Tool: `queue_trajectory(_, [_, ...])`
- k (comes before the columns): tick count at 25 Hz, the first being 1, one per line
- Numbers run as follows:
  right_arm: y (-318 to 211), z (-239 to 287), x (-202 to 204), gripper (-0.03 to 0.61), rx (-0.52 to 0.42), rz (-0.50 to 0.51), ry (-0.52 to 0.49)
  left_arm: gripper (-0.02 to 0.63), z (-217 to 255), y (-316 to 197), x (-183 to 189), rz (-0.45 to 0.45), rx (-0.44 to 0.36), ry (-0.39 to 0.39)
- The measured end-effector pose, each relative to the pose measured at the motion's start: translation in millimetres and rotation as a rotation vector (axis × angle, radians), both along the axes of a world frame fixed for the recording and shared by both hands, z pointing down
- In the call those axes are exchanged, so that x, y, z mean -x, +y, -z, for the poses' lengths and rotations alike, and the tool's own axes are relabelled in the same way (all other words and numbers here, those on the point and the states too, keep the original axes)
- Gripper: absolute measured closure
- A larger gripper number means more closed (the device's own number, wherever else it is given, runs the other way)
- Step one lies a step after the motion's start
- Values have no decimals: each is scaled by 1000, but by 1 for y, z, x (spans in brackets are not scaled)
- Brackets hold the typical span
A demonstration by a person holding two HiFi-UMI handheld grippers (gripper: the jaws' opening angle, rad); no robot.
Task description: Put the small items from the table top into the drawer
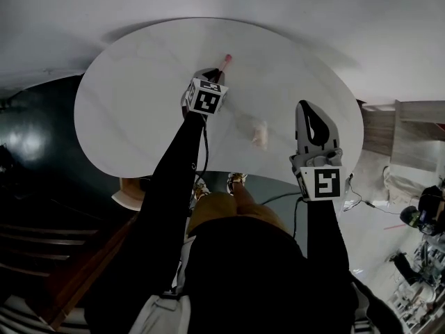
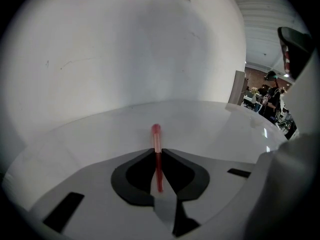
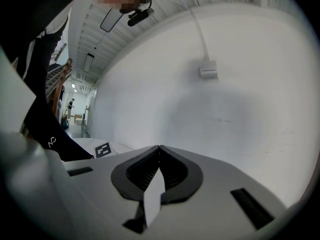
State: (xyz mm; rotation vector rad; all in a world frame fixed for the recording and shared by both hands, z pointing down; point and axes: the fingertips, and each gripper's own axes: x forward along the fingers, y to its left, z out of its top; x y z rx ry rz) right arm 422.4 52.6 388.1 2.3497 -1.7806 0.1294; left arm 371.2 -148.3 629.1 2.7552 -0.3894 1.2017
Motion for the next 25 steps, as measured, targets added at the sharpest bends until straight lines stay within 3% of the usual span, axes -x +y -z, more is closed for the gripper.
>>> queue_trajectory(6, [-12,9,13,552,-33,50,16,565,46,3,7,-11,-44,86])
queue_trajectory(10, [-31,24,37,552,-92,93,16,565,93,3,32,5,-99,177])
queue_trajectory(25, [-105,52,149,552,-139,301,43,565,260,15,200,169,-262,470])
